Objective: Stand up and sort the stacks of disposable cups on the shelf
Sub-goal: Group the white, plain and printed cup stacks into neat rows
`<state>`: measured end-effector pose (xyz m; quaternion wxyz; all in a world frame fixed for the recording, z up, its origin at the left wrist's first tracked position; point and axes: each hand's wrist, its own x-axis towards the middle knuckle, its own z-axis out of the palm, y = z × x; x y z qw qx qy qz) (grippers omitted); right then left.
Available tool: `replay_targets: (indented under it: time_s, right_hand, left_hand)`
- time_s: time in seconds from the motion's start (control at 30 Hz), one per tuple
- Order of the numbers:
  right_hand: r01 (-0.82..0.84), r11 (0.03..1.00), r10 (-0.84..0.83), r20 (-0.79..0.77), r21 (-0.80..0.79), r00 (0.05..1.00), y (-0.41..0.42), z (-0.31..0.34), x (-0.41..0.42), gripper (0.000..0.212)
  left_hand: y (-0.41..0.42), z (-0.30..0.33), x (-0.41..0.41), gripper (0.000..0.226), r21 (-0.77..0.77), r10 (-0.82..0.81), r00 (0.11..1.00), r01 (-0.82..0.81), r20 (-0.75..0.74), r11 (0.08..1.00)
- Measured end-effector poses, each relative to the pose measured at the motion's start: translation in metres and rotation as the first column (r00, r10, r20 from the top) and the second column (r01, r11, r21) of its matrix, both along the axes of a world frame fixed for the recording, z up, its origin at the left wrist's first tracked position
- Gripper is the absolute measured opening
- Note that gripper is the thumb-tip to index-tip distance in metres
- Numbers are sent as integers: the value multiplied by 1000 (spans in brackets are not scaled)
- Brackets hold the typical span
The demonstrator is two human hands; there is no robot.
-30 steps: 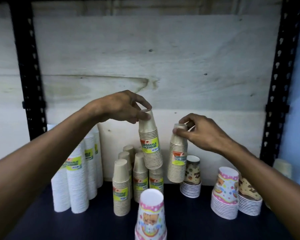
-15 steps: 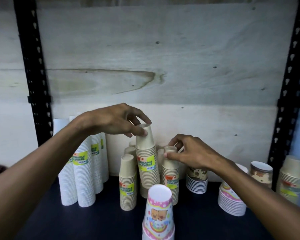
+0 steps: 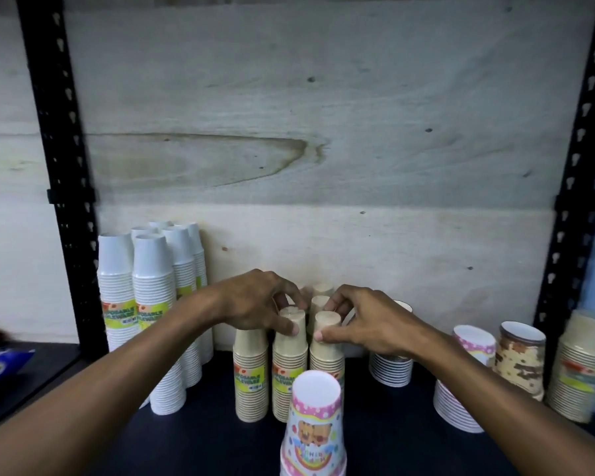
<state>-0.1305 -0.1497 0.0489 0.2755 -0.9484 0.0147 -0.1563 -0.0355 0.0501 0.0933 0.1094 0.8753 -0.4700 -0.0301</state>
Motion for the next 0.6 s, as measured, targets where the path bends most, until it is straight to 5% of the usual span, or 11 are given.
replay_targets:
  time_s: [0.6]
  right_hand:
    - [40,999,-42,61,26,997,5,-19,-10,50]
  left_hand:
    - [5,-33,3,47,-86,35,988,-22,152,996]
